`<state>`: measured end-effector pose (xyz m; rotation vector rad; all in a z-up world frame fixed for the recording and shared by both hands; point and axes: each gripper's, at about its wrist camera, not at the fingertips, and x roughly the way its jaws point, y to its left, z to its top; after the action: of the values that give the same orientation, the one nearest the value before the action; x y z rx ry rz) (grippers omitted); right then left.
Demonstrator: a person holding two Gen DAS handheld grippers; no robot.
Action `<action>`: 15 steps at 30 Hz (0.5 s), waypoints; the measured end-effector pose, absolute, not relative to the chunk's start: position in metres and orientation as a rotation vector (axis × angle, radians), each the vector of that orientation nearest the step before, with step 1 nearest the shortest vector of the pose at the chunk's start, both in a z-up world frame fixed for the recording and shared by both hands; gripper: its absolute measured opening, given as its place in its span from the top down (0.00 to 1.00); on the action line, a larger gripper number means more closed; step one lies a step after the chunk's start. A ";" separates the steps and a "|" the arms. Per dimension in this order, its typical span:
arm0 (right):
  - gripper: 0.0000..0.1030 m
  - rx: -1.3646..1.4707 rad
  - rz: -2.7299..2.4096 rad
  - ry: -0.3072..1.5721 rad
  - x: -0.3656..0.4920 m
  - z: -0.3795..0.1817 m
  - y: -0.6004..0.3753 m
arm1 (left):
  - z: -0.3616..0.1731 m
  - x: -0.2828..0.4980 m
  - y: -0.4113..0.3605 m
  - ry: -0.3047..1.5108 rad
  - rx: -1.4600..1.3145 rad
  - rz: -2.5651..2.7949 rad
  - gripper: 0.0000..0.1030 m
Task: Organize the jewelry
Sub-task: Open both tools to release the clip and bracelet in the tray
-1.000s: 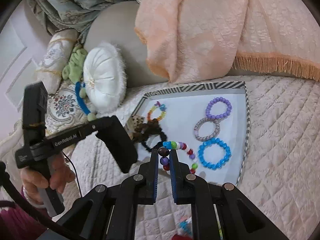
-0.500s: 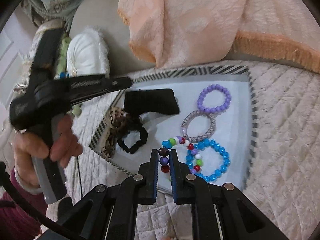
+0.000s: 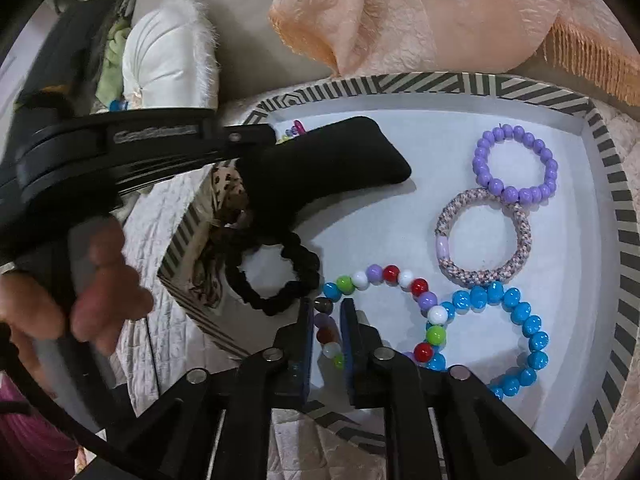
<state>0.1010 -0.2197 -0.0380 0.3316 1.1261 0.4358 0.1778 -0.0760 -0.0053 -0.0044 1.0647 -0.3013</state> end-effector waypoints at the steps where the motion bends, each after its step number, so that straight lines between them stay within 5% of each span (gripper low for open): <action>1: 0.78 0.339 0.440 1.118 0.099 -0.035 -0.220 | -0.003 0.175 -0.075 1.066 -0.003 -0.302 0.92; 5: 0.68 0.367 0.446 1.080 0.085 -0.019 -0.230 | 0.006 0.163 -0.070 1.048 -0.010 -0.312 0.54; 15: 0.64 0.283 0.311 0.977 0.032 0.023 -0.247 | 0.029 0.112 -0.058 0.980 0.045 -0.285 0.52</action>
<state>0.0324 -0.2473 0.0232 0.2834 0.9766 0.3112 0.1118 -0.0576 0.0289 0.0447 0.9800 -0.2847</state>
